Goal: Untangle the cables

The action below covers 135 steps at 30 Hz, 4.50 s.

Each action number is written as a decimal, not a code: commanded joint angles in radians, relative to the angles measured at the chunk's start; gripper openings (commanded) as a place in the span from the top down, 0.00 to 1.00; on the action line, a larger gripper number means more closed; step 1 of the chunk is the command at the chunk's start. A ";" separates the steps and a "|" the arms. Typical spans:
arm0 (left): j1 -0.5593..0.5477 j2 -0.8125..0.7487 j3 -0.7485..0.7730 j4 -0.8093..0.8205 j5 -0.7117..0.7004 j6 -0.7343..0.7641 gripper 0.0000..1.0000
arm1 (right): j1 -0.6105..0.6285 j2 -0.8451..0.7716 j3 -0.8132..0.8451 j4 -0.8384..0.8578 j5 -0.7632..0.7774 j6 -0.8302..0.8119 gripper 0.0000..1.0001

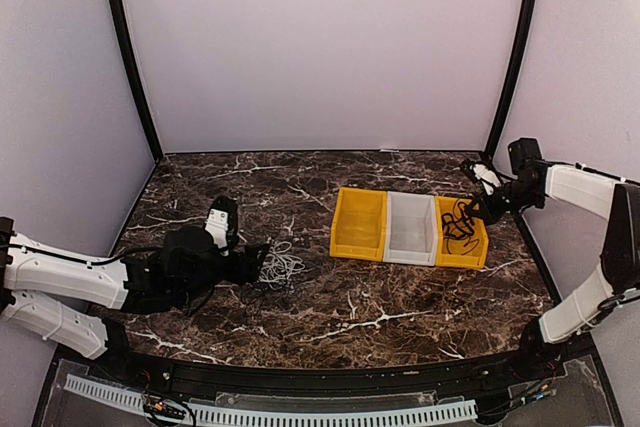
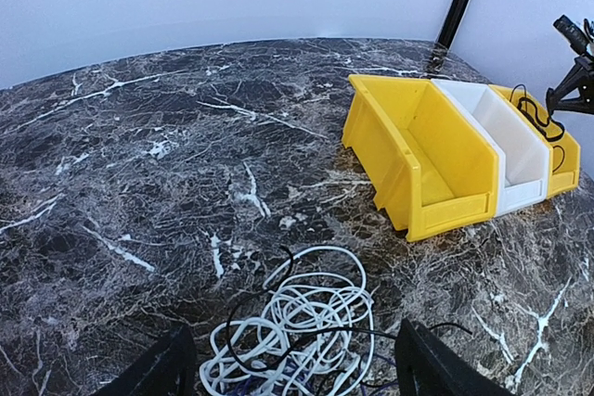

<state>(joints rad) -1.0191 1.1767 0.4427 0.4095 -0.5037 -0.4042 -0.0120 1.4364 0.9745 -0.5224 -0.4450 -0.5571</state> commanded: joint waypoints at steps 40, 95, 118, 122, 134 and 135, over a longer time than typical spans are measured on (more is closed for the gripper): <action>0.000 0.010 0.056 -0.071 -0.031 -0.045 0.18 | 0.169 -0.021 0.138 -0.142 0.312 0.042 0.59; 0.073 -0.285 -0.127 -0.188 0.109 -0.168 0.18 | 0.975 0.789 0.998 -0.216 -0.196 0.220 1.00; 0.052 0.108 -0.138 0.579 0.221 0.312 0.24 | 0.975 0.614 0.997 -0.239 -0.338 0.249 1.00; 0.053 0.314 -0.048 0.672 0.163 0.341 0.37 | 0.972 0.568 1.011 -0.259 -0.358 0.232 1.00; 0.053 0.706 0.032 0.862 0.187 0.276 0.50 | 0.875 0.425 1.151 -0.294 -0.447 0.205 1.00; 0.054 0.716 0.032 0.867 0.186 0.268 0.51 | 0.862 0.416 1.170 -0.297 -0.443 0.203 1.00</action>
<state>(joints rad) -0.9630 1.8599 0.4690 1.1931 -0.3126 -0.1024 0.9016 1.9148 2.0624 -0.8169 -0.8402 -0.3428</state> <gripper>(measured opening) 0.498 0.009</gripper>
